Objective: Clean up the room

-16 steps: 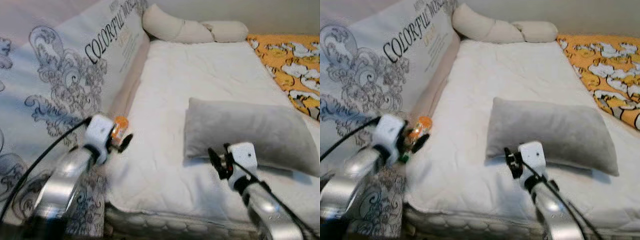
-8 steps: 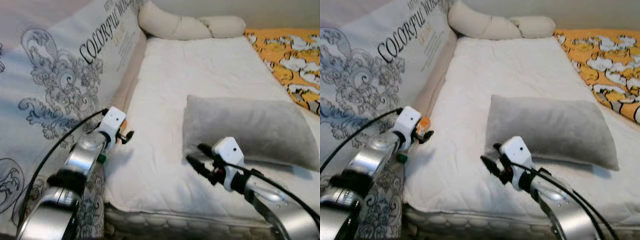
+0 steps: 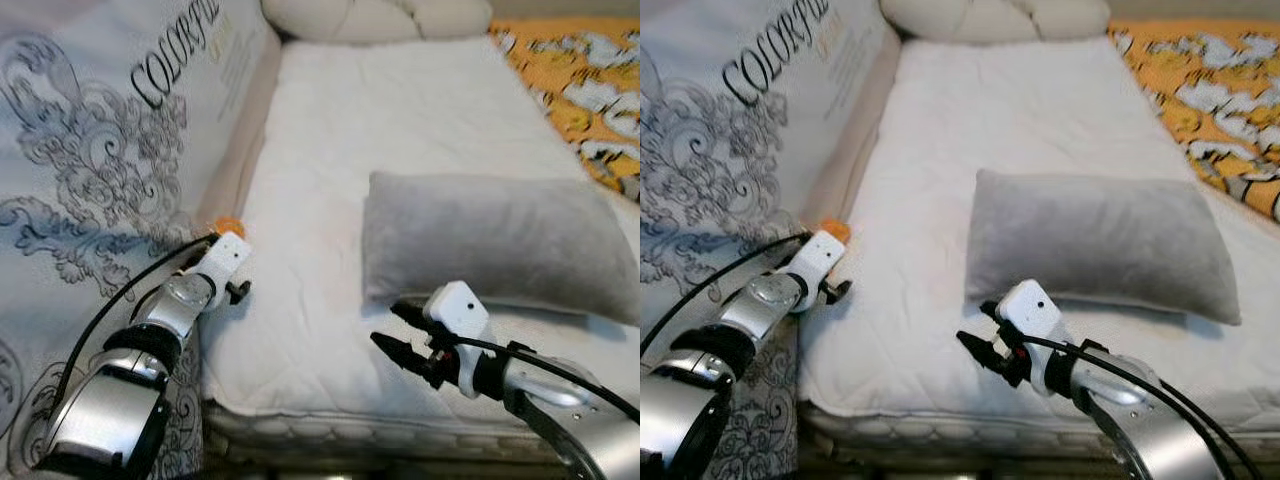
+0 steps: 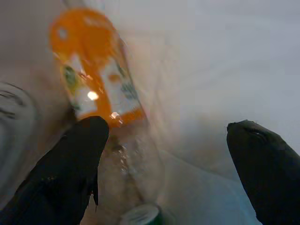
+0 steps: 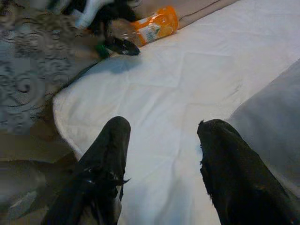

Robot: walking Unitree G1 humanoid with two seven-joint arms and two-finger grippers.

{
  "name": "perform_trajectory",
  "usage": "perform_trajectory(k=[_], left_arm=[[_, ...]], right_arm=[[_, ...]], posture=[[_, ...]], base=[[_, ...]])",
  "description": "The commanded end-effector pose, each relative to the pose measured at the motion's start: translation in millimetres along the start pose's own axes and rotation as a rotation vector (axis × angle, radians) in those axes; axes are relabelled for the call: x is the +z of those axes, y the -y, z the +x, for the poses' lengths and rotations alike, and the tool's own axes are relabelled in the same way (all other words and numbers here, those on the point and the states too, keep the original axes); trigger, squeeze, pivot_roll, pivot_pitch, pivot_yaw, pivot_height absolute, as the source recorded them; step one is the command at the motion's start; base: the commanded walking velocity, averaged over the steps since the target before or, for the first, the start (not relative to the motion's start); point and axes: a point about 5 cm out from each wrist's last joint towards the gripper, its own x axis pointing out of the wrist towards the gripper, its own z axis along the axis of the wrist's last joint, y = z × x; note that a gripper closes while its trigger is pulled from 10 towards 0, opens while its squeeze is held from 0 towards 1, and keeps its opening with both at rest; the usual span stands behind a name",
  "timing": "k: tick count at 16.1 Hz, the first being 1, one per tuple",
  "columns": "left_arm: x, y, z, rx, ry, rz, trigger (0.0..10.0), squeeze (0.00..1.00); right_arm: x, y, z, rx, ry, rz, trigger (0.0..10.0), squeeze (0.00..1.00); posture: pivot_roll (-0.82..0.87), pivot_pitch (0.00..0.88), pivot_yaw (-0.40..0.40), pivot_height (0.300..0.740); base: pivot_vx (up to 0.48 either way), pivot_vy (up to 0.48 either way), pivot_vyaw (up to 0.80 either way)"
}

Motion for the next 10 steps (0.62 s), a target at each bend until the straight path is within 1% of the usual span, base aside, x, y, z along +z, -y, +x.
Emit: perform_trajectory(k=[1, 4, 6, 7, 8, 10], left_arm=[[0, -3.9, 0.1, 0.026, -0.015, 0.045, 10.0, 0.0], [-2, -13.8, -1.1, 0.094, -0.047, 0.082, 10.0, 0.0], [-1, -18.3, -1.6, 0.128, -0.053, 0.068, 10.0, 0.0], [1, -23.5, -2.5, 0.174, -0.052, 0.066, 10.0, 0.0], [4, -28.5, -3.3, 0.224, -0.033, 0.041, 10.0, 0.0], [8, -31.6, -3.7, 0.26, -0.01, 0.017, 10.0, 0.0]], right_arm=[[2, -1.8, -5.9, 0.011, -0.01, 0.0, 10.0, 0.0], [5, -5.5, -13.9, 0.045, -0.034, -0.01, 10.0, 0.0], [5, -7.1, -18.4, 0.048, -0.045, -0.007, 10.0, 0.0], [4, -8.2, -21.5, 0.045, -0.055, -0.002, 10.0, 0.0], [4, -9.2, -23.8, 0.038, -0.059, 0.004, 10.0, 0.0], [4, -9.5, -25.8, 0.03, -0.06, 0.015, 10.0, 0.0]], posture=[[-0.14, 0.212, 0.064, 0.74], [-0.17, 0.243, 0.072, 0.74], [-0.18, 0.257, 0.075, 0.74], [-0.18, 0.256, 0.076, 0.74], [-0.18, 0.253, 0.076, 0.74], [-0.19, 0.248, 0.076, 0.74]], base=[[0.0, 0.0, 0.0], [0.0, 0.0, 0.0], [0.0, 0.0, 0.0], [0.0, 0.0, 0.0], [0.0, 0.0, 0.0], [0.0, 0.0, 0.0]])
